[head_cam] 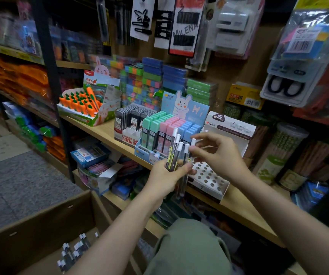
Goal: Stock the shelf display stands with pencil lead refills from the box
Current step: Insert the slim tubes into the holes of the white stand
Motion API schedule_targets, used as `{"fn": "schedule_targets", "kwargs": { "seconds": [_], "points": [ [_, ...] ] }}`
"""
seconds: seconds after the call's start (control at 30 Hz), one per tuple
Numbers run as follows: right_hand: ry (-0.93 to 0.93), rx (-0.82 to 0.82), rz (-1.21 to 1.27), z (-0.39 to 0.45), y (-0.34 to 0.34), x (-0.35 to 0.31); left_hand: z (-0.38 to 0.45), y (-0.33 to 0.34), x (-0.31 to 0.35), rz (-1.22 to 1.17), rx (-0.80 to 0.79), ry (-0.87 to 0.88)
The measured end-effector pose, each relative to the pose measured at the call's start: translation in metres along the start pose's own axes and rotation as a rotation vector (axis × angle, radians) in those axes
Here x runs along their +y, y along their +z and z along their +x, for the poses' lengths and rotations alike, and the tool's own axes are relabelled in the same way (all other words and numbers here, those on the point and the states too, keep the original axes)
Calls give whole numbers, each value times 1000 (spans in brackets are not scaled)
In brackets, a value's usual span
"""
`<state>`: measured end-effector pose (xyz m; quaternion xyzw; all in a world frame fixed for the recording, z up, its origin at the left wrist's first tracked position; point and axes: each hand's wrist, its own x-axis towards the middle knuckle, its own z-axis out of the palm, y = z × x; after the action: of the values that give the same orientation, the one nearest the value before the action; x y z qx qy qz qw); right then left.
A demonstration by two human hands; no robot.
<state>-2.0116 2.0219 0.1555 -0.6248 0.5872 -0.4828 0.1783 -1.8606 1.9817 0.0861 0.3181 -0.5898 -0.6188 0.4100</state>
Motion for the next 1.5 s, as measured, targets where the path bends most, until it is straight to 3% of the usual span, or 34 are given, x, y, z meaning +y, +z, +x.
{"fn": "schedule_targets", "kwargs": {
  "seconds": [0.07,0.23,0.53,0.93,1.1,1.4,1.5],
  "points": [
    [1,10,2,3,-6,-1,1,1,1,-29,19,-12],
    [-86,273,-64,22,-39,0,6,-2,-2,126,76,-45],
    [-130,346,-119,27,-21,24,12,7,-7,333,123,-12],
    [-116,333,-351,34,-16,21,11,7,1,282,82,-75],
    [-215,349,-541,33,-11,23,7,3,2,106,114,-50],
    [-136,318,-532,15,0,20,-8,-36,12,45,68,-135],
    [-122,218,-314,-3,13,6,-12,-45,14,21,27,-101]
  ]
}}
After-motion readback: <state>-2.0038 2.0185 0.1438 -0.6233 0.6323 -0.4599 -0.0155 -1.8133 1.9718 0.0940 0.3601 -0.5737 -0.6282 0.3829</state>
